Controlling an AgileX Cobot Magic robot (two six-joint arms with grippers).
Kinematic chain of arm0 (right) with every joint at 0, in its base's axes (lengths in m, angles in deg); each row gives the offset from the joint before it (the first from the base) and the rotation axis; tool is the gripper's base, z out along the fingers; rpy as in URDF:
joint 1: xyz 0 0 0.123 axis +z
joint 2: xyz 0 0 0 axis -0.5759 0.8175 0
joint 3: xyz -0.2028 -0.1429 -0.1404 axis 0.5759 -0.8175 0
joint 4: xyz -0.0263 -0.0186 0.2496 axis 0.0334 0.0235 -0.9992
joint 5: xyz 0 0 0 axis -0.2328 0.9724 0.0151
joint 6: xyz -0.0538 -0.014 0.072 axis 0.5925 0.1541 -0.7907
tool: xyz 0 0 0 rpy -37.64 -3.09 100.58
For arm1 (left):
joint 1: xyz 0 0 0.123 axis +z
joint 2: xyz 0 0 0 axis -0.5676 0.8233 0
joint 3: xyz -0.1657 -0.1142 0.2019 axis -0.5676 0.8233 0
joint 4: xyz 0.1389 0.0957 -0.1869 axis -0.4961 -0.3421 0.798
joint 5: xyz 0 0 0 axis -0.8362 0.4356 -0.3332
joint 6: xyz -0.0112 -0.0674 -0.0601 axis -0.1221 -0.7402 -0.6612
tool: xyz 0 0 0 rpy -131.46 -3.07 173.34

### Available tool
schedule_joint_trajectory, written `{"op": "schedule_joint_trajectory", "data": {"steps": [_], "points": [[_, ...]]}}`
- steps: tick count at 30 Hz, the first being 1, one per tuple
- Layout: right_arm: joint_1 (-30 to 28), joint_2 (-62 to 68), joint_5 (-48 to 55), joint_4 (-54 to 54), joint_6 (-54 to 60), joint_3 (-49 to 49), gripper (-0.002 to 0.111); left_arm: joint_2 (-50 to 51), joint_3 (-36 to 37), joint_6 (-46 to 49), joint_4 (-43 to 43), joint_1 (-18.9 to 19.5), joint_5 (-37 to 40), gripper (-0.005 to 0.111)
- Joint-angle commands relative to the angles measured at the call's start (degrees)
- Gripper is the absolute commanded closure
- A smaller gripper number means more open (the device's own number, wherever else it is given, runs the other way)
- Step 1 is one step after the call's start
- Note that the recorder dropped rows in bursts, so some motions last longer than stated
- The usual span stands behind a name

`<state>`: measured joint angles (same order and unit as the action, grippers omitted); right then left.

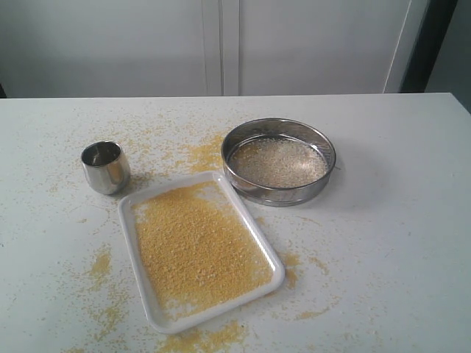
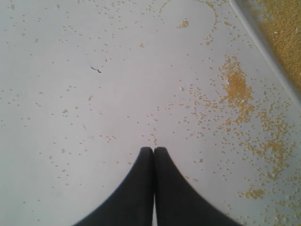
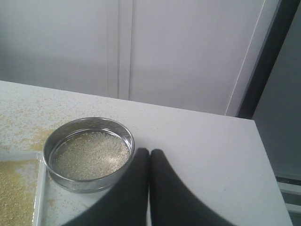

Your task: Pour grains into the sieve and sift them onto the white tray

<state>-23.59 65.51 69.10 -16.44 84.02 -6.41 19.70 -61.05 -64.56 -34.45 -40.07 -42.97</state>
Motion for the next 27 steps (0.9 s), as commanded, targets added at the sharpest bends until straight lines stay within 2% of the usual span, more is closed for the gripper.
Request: {"op": "schedule_joint_trajectory", "data": {"steps": [1,13,27], "points": [[-0.4,-0.8,-0.7,0.1,0.4,-0.3,0.108,-0.5,0.3,-0.2,0.4,0.2,0.5,0.106],[-0.4,-2.2,-1.4,-1.7,0.6,-0.8,0.108,-0.5,0.3,-0.2,0.4,0.2,0.5,0.106],[-0.4,-12.5,-6.8,-5.3,6.4,-12.7,0.108,-0.5,0.3,-0.2,0.4,0.2,0.5,0.106]]}}
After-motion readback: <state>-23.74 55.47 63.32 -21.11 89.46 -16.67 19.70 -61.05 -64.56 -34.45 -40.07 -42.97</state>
